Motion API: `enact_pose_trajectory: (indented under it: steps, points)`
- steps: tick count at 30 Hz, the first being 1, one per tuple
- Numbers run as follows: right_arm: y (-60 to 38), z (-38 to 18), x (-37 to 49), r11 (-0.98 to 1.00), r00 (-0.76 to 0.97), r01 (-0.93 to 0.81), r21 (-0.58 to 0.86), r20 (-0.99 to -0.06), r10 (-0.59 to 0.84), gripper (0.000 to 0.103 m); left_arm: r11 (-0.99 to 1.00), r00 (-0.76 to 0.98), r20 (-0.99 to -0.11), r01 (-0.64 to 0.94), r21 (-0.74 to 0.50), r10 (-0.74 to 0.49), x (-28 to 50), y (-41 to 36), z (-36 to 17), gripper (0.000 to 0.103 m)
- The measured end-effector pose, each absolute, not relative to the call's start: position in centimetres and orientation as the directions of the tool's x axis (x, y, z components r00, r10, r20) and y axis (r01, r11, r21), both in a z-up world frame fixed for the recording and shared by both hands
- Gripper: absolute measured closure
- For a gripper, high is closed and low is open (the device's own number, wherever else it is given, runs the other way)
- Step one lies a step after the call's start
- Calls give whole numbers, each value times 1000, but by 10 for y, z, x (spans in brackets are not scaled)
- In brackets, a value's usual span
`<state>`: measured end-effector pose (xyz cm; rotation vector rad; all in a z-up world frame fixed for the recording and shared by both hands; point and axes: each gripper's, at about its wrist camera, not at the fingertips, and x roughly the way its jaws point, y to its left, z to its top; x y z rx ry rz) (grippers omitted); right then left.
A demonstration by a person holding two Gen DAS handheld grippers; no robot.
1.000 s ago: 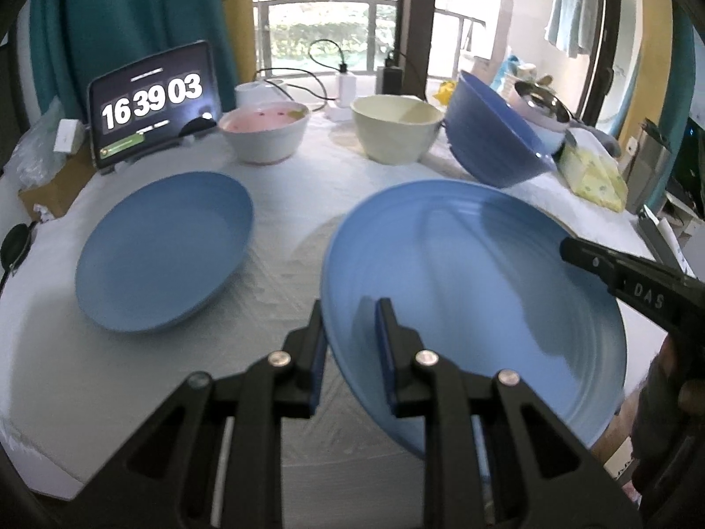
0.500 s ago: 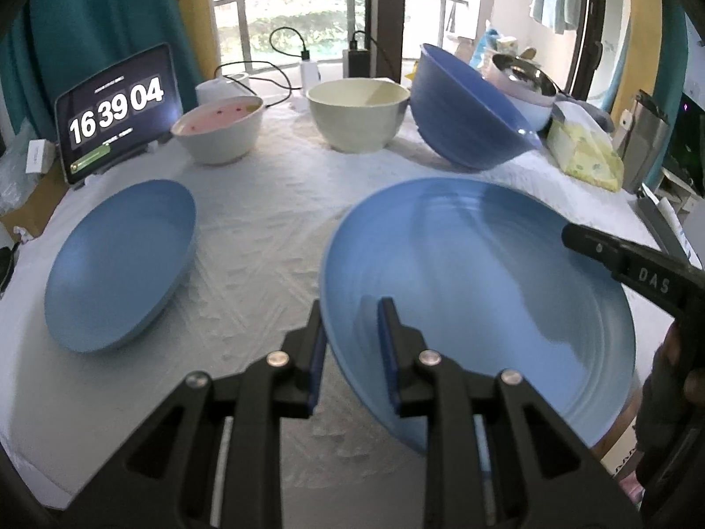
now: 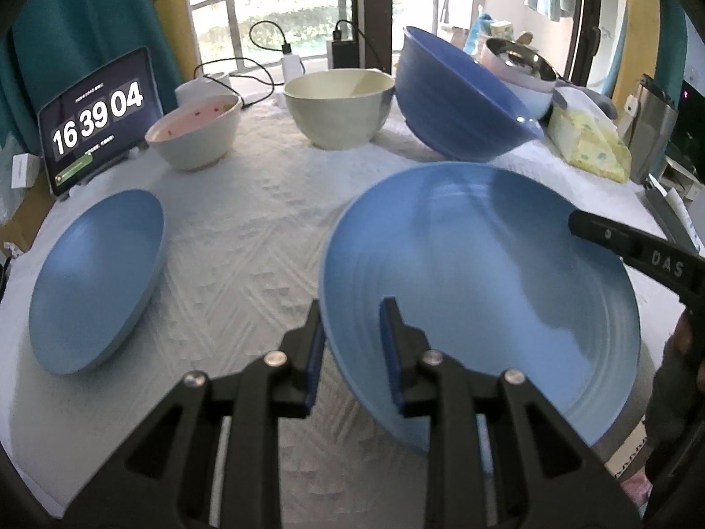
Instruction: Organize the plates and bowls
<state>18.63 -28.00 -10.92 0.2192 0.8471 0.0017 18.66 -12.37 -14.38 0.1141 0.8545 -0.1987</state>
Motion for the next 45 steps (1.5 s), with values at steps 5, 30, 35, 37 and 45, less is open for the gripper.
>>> enact_pose_trajectory:
  steps: [5,30,35,37,45]
  points:
    - [-279,-108,187,980,671,84,181,-737,78,89,976,640,-758,218,19,-128,193,-126,-146,76]
    - [-251,-122,193,995,623,69,77,-782,18,80,983,608,-784,180,-20,-127,194,-101,-155,73]
    - [-235,-122,195,997,610,52,62,-792,18,76,988,616,-778,150,-34,-120,192,-83,-152,73]
    - [-233,-121,195,996,602,66,62,-798,10,75,990,620,-776,136,-38,-115,191,-77,-150,73]
    - [-223,-110,192,995,622,97,-19,-779,-76,61,986,657,-738,142,-84,-157,177,-58,-138,69]
